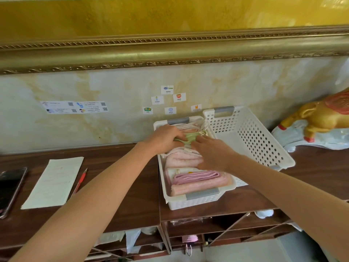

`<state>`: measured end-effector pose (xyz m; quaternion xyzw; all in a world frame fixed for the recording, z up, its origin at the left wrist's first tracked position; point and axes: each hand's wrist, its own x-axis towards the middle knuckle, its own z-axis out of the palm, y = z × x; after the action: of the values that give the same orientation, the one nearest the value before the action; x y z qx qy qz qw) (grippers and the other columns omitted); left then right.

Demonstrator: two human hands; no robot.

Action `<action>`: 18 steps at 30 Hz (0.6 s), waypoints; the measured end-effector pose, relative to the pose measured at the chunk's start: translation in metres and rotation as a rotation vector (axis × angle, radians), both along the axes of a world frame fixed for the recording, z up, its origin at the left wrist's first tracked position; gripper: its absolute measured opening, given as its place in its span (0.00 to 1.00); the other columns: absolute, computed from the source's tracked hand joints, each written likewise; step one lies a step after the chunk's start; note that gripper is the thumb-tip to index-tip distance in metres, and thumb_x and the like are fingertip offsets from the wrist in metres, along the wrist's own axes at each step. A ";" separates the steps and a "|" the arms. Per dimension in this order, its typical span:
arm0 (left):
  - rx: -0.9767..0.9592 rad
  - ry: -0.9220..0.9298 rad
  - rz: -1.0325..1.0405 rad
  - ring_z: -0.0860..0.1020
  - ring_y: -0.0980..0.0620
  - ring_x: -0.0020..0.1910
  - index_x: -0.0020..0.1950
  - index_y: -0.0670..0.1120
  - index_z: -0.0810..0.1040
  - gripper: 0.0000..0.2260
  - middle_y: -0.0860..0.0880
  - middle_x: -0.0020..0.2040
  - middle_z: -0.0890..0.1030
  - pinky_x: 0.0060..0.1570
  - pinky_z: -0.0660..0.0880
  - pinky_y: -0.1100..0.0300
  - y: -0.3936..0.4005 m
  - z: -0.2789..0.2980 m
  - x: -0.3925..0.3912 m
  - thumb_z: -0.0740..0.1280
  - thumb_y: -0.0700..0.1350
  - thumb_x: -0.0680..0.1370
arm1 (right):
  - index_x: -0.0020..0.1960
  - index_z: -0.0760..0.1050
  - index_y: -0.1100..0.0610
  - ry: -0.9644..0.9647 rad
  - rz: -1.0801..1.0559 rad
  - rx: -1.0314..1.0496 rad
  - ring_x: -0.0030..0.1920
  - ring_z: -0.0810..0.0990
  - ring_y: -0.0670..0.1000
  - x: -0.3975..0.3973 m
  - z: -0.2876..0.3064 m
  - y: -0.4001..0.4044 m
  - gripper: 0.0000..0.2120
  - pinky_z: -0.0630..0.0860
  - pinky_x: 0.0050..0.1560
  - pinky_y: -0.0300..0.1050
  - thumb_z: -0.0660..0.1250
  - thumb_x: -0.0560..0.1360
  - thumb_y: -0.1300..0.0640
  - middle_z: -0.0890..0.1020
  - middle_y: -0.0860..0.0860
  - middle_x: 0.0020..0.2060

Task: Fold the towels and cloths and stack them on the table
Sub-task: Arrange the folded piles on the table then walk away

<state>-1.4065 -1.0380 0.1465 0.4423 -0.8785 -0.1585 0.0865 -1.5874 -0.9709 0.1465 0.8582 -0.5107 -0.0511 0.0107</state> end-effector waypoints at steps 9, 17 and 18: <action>0.093 0.044 0.029 0.78 0.51 0.56 0.62 0.48 0.80 0.13 0.49 0.60 0.81 0.51 0.69 0.65 0.003 -0.002 0.003 0.68 0.46 0.78 | 0.66 0.70 0.53 -0.107 -0.117 0.080 0.58 0.77 0.55 0.004 -0.005 -0.014 0.21 0.73 0.51 0.45 0.64 0.74 0.63 0.78 0.53 0.58; 0.143 -0.123 -0.018 0.76 0.46 0.59 0.67 0.49 0.76 0.14 0.47 0.63 0.78 0.49 0.64 0.65 0.007 -0.010 0.001 0.59 0.45 0.83 | 0.63 0.73 0.53 -0.162 -0.066 0.173 0.57 0.77 0.53 -0.008 -0.007 -0.021 0.18 0.75 0.57 0.49 0.66 0.74 0.60 0.79 0.51 0.57; 0.128 -0.094 -0.009 0.77 0.46 0.59 0.68 0.49 0.75 0.15 0.47 0.64 0.78 0.50 0.67 0.63 0.008 -0.006 0.002 0.58 0.46 0.83 | 0.62 0.75 0.53 -0.176 -0.054 0.167 0.56 0.78 0.52 -0.010 -0.002 -0.021 0.15 0.75 0.57 0.48 0.67 0.75 0.55 0.79 0.49 0.56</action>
<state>-1.4041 -1.0297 0.1407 0.4498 -0.8717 -0.1938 0.0158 -1.5978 -0.9923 0.1442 0.8431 -0.5266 -0.0184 -0.1072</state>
